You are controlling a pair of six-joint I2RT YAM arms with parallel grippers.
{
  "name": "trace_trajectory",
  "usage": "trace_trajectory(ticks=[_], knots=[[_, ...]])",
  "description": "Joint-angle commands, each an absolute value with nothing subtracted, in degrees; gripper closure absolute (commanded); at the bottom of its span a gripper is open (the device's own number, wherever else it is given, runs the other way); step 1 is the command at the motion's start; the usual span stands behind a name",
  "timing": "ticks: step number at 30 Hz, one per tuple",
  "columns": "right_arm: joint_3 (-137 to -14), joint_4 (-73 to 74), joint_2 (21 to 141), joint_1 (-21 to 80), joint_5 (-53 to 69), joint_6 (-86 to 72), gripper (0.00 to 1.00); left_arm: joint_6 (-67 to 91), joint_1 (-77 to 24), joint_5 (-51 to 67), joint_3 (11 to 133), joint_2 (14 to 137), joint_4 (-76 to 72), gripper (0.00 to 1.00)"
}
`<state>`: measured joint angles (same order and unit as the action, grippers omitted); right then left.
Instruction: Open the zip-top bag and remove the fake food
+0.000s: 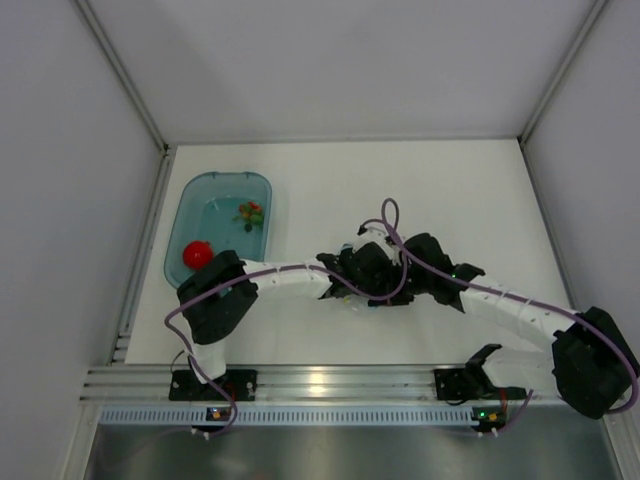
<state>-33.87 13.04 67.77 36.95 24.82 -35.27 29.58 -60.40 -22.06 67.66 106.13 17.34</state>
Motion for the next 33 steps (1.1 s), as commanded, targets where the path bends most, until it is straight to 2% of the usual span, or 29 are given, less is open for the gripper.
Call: trace_trajectory(ticks=[1,4,12,24,33], knots=[[-38.75,13.35,65.22,37.18,19.63,-34.72,1.0,29.27,-60.91,-18.11,66.01,103.54,5.63,0.94],[-41.65,17.04,64.43,37.26,13.55,-34.1,1.0,28.39,-60.91,-16.44,63.81,101.44,3.96,1.0],[-51.13,24.69,65.3,37.09,1.16,-29.9,1.0,25.31,-61.17,-9.59,55.9,95.46,-5.26,1.0],[-66.35,40.69,73.03,37.09,-15.19,-22.51,1.0,23.38,-61.52,-6.68,51.07,92.47,-7.55,1.0],[-70.93,42.36,80.76,37.62,-14.85,-19.78,1.0,19.43,-62.31,-1.23,46.76,87.11,-14.33,1.0]])
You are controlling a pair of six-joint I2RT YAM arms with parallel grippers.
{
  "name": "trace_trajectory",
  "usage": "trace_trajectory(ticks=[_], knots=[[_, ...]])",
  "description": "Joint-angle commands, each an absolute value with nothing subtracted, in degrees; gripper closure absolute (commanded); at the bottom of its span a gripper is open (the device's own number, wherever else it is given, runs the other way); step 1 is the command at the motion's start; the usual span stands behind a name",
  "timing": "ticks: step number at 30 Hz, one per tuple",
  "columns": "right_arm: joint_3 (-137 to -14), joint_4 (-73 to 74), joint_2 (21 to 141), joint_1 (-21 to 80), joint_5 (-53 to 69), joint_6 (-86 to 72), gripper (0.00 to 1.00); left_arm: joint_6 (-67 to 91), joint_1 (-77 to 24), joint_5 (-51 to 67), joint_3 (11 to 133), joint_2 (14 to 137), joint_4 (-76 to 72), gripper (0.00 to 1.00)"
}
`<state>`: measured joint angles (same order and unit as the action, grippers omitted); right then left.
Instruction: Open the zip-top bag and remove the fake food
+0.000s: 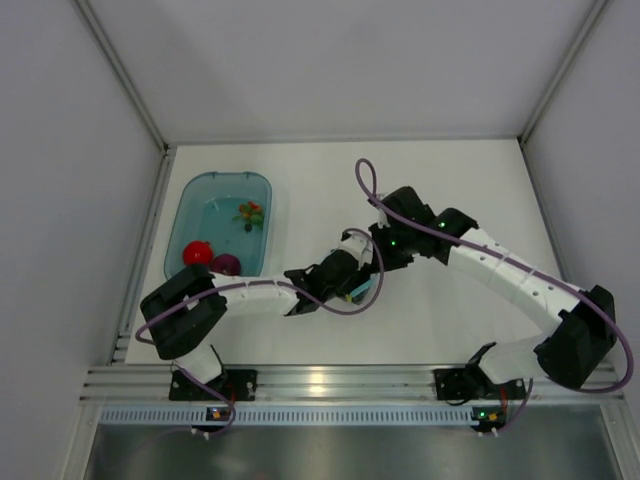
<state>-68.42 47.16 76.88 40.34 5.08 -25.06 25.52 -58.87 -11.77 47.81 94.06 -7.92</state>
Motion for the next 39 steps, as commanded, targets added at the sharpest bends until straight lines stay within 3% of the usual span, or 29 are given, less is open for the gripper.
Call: trace_trajectory(ticks=[1,10,15,19,25,33,39], knots=[[-71.01,42.62,81.03,37.7,-15.72,-19.95,1.0,19.16,-62.31,-1.32,46.76,87.1,-14.33,1.0],[-71.02,43.08,78.85,36.74,-26.28,-23.11,1.0,22.83,-62.31,-11.05,45.09,87.1,-13.54,1.0],[-64.96,34.82,72.35,36.39,-21.37,-25.04,1.0,27.86,-62.31,-12.05,44.12,86.49,-13.18,1.0],[-64.95,34.1,73.65,36.47,-17.94,-24.61,1.0,28.12,-62.4,-9.84,43.24,85.52,-15.21,1.0],[-61.62,30.06,73.21,40.15,-12.22,-26.63,1.0,29.09,-62.4,-16.94,43.77,83.32,-15.21,1.0],[-59.07,30.67,71.55,49.64,-21.34,-31.9,1.0,34.71,-62.32,-31.62,46.66,82.97,-13.19,1.0],[-59.06,31.73,70.4,54.75,-31.11,-35.24,1.0,37.0,-62.05,-35.77,49.65,84.81,-12.22,1.0]])
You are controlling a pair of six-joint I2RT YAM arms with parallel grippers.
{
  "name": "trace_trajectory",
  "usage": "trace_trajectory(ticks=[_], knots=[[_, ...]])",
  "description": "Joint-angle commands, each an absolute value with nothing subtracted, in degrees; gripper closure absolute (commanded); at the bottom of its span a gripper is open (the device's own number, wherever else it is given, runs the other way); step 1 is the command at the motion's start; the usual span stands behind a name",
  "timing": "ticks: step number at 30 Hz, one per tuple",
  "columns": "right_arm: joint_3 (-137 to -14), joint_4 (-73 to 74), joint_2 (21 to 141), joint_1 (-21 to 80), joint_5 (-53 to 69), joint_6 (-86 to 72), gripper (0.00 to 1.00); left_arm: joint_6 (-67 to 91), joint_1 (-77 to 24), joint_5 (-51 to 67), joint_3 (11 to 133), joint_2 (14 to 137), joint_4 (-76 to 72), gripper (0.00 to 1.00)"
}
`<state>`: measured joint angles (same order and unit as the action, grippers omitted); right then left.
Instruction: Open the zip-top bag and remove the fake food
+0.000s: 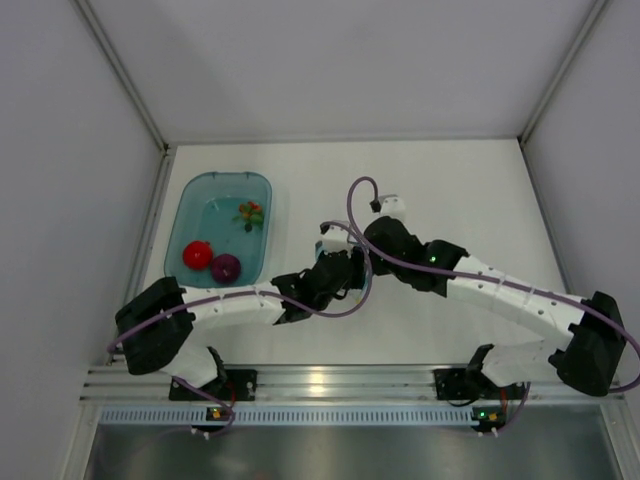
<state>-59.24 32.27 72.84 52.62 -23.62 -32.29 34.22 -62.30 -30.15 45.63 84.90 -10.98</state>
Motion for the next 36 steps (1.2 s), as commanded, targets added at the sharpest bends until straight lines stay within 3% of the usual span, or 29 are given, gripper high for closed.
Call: trace_trajectory(ticks=[1,15,24,36], knots=[[-58.8,31.21,70.23,55.97,-31.37,-36.03,1.0,38.05,-62.05,-36.47,51.22,84.9,-11.0,1.0],[-52.66,21.19,67.42,61.87,-34.28,-41.66,1.0,53.42,-61.27,-40.43,57.4,83.32,-4.4,1.0],[-46.85,17.76,67.85,59.6,-36.56,-40.78,1.0,58.35,-57.31,-30.59,52.04,76.03,-4.48,1.0],[-48.42,14.23,66.89,56.52,-35.6,-34.19,1.0,63.28,-55.55,-14.69,44.48,70.31,-10.63,1.0]])
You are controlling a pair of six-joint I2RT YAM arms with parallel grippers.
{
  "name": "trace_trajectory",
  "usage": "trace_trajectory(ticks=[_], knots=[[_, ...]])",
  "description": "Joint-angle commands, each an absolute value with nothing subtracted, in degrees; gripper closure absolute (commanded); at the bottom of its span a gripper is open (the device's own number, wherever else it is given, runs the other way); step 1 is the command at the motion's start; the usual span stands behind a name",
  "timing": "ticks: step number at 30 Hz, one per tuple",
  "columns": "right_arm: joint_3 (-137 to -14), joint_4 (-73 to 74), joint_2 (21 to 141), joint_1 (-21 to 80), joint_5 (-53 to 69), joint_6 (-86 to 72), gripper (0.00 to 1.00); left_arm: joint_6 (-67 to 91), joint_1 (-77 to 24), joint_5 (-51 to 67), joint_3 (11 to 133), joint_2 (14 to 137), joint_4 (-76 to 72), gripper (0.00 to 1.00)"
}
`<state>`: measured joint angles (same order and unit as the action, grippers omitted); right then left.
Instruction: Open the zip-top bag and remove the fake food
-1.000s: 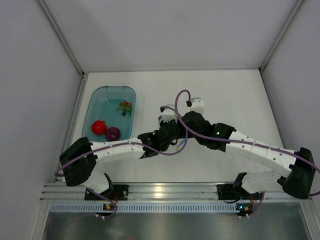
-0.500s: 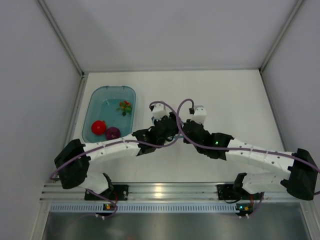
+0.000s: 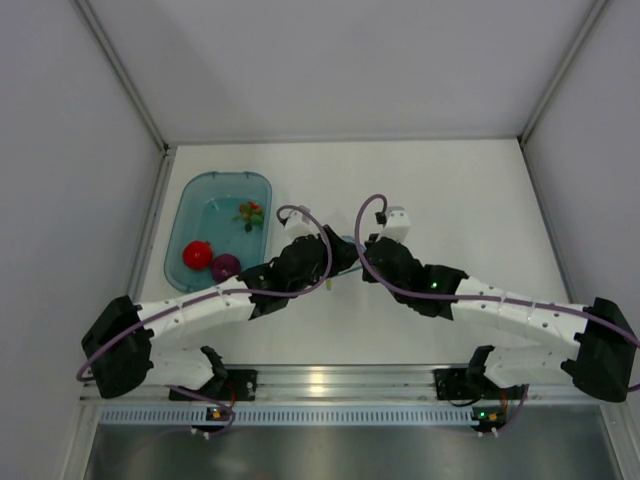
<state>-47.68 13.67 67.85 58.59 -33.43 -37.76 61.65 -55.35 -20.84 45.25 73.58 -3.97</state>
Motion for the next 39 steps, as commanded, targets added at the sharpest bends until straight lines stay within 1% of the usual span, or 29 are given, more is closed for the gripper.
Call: trace_trajectory(ticks=[1,5,6,12,13,16,17,20,23,26,28,31,33,37,39], knots=[[-48.51,15.11,66.97,56.08,-35.33,-33.75,1.0,62.76,-55.55,-14.42,44.3,70.05,-10.46,1.0],[-48.43,15.82,64.79,52.56,-31.82,-31.3,1.0,58.9,-55.55,-13.45,42.98,69.87,-10.46,1.0],[-48.34,15.39,63.99,51.78,-31.12,-28.68,1.0,56.45,-55.55,-12.49,43.07,70.31,-10.55,1.0],[-51.58,14.41,60.91,51.59,-23.39,-20.06,1.0,45.71,-55.55,-1.07,45.61,76.01,-12.13,1.0],[-52.55,15.02,60.91,51.5,-21.64,-19.34,1.0,44.4,-55.55,2.77,45.96,76.55,-12.48,1.0],[-57.47,20.38,63.01,51.59,-17.69,-16.88,1.0,37.46,-55.63,8.68,47.9,78.92,-12.48,1.0],[-58.7,21.7,63.54,51.68,-16.71,-16.44,1.0,33.44,-55.55,13.57,48.86,79.36,-12.48,1.0],[-63.97,26.71,65.39,51.77,-13.27,-14.77,1.0,25.87,-56.51,19.92,48.96,79.46,-12.48,1.0],[-64.86,28.39,65.57,51.85,-11.43,-14.33,1.0,21.29,-56.87,23.72,47.99,78.05,-12.39,1.0],[-64.69,29.0,65.74,51.77,-11.69,-14.33,1.0,18.65,-56.87,24.26,46.41,75.51,-12.48,1.0],[-64.51,30.05,66.79,51.77,-13.87,-14.41,1.0,17.67,-56.78,22.95,45.62,73.13,-12.39,1.0],[-64.51,31.19,68.37,51.85,-14.07,-14.94,1.0,15.65,-56.87,21.97,43.86,70.4,-12.31,1.0],[-65.39,31.9,69.17,51.86,-14.24,-15.73,1.0,14.51,-56.87,23.54,43.51,69.53,-12.39,1.0],[-65.57,29.19,69.44,52.47,-12.05,-15.91,1.0,12.57,-56.95,32.23,43.15,69.08,-12.39,1.0],[-65.92,28.83,69.78,52.47,-11.26,-15.91,1.0,12.39,-57.3,32.08,42.89,68.12,-12.48,1.0]])
